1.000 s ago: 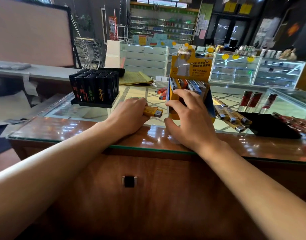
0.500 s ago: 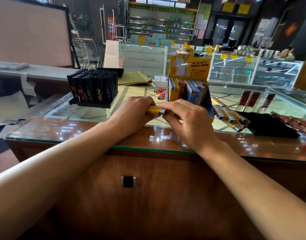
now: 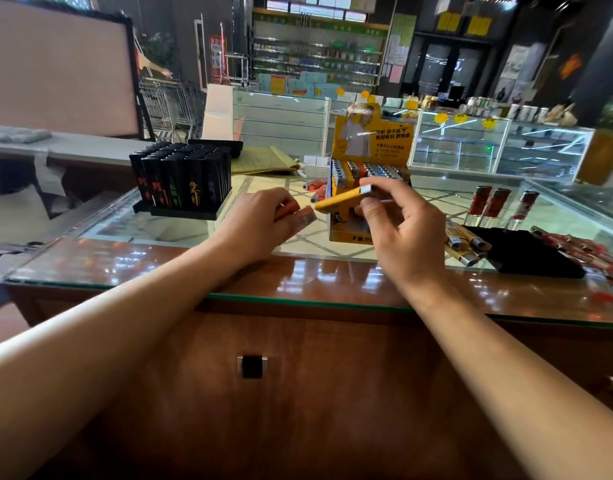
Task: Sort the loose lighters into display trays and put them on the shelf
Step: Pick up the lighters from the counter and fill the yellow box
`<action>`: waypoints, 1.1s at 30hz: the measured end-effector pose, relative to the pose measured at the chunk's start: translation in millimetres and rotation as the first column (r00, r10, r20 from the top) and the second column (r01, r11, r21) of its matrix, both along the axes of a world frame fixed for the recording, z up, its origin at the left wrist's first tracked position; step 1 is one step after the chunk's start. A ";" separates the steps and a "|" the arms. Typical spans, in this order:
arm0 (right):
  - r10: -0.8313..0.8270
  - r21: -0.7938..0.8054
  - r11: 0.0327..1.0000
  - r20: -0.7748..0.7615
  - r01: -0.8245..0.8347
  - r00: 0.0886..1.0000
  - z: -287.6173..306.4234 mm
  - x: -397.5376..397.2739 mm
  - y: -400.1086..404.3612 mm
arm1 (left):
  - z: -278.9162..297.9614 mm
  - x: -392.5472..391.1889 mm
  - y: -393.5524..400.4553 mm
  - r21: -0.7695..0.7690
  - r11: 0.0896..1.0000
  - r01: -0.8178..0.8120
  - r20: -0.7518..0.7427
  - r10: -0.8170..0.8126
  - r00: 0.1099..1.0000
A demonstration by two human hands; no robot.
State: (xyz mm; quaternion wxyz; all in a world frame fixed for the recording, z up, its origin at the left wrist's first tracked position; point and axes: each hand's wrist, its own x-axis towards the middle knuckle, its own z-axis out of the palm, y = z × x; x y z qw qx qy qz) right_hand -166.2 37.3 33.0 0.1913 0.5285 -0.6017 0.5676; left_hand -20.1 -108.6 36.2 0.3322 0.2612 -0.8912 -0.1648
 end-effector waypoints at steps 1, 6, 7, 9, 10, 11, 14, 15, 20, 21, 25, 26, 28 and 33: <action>-0.012 0.001 1.000 0.012 0.012 1.000 0.6 -0.4 -0.5 | 0.7 -0.4 -1.1 0.034 0.999 0.003 -0.032 -0.002 0.999; -0.059 0.024 0.998 0.016 0.059 0.998 5.9 -3.1 -4.5 | 4.1 -3.3 -2.8 0.316 0.940 0.127 -0.185 -0.070 0.980; -0.066 0.032 0.997 0.011 0.065 0.998 7.1 -4.0 -5.7 | 5.5 -4.2 -1.9 0.371 0.916 0.152 -0.211 -0.076 0.974; -0.072 0.046 0.996 0.014 0.071 0.997 8.7 -6.7 -8.9 | 10.4 -5.8 1.1 0.436 0.882 0.180 -0.235 -0.081 0.969; -0.076 0.052 0.996 0.014 0.075 0.997 9.0 -8.7 -10.4 | 12.4 -6.4 2.6 0.466 0.865 0.185 -0.236 -0.080 0.968; -0.077 0.056 0.995 0.013 0.076 0.997 9.3 -10.8 -11.9 | 14.2 -7.1 4.0 0.505 0.842 0.190 -0.235 -0.078 0.969; -0.068 0.065 0.996 0.019 0.067 0.997 13.4 -17.6 -16.3 | 17.0 -10.2 3.6 0.649 0.721 0.242 -0.274 -0.075 0.959; -0.069 0.069 0.995 0.015 0.068 0.998 15.7 -19.9 -18.0 | 17.1 -11.8 2.3 0.684 0.679 0.266 -0.298 -0.072 0.952; -0.091 0.134 0.986 -0.083 0.102 0.992 24.2 -26.5 -26.8 | 20.2 -19.4 -1.3 0.707 0.622 0.337 -0.378 -0.071 0.923; -0.094 0.134 0.985 -0.116 0.110 0.989 24.2 -27.4 -28.4 | 21.5 -20.6 -0.6 0.698 0.628 0.345 -0.387 -0.075 0.919; -0.183 0.105 0.968 -0.326 0.228 0.928 19.6 -28.6 -33.4 | 25.5 -23.8 1.9 0.674 0.654 0.342 -0.394 -0.073 0.916; -0.205 0.099 0.962 -0.361 0.255 0.910 18.9 -29.1 -34.8 | 26.3 -24.3 2.4 0.672 0.656 0.344 -0.400 -0.070 0.914; -0.216 0.098 0.957 -0.389 0.273 0.895 19.6 -31.0 -38.0 | 27.3 -25.6 3.2 0.661 0.661 0.355 -0.412 -0.075 0.908; -0.200 0.098 0.959 -0.436 0.268 0.877 22.3 -32.8 -47.1 | 30.4 -29.4 5.7 0.589 0.738 0.330 -0.395 -0.093 0.914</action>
